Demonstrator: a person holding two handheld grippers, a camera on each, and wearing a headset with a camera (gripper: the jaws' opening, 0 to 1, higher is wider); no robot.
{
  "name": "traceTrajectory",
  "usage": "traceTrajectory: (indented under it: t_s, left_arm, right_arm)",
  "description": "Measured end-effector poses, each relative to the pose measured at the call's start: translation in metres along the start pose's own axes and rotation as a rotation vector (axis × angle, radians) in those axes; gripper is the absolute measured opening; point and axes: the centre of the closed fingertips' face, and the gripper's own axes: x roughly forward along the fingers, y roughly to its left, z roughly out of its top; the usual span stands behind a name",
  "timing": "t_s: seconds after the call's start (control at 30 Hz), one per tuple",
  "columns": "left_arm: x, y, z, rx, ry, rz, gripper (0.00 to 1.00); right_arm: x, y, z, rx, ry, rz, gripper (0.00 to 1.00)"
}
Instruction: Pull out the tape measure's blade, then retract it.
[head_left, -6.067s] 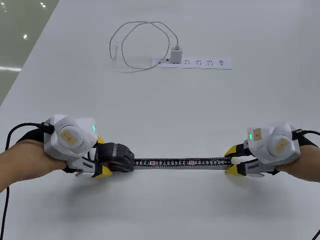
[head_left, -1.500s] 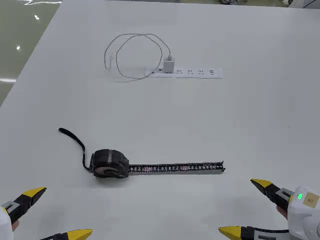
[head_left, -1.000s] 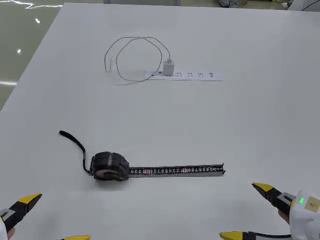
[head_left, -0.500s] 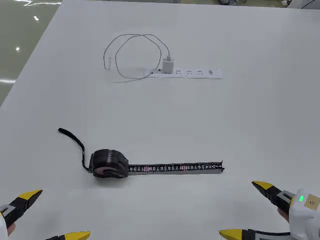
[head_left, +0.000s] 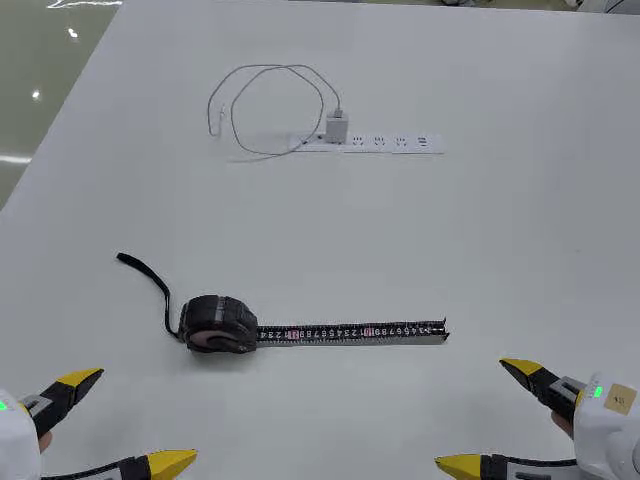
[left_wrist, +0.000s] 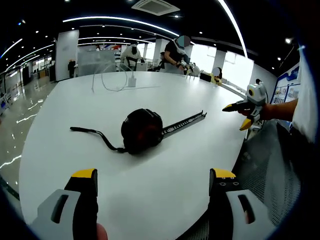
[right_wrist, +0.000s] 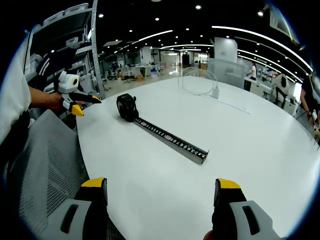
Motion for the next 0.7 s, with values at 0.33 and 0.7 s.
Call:
traceTrajectory:
  t_s: [0.33, 0.7]
  left_arm:
    - [0.001, 0.002, 0.002, 0.000, -0.003, 0.004, 0.90]
    - [0.013, -0.001, 0.011, -0.006, -0.008, 0.006, 0.91]
  right_arm:
    - [0.001, 0.000, 0.001, -0.004, 0.002, 0.003, 0.86]
    - [0.005, -0.006, 0.004, -0.024, 0.010, 0.014, 0.86]
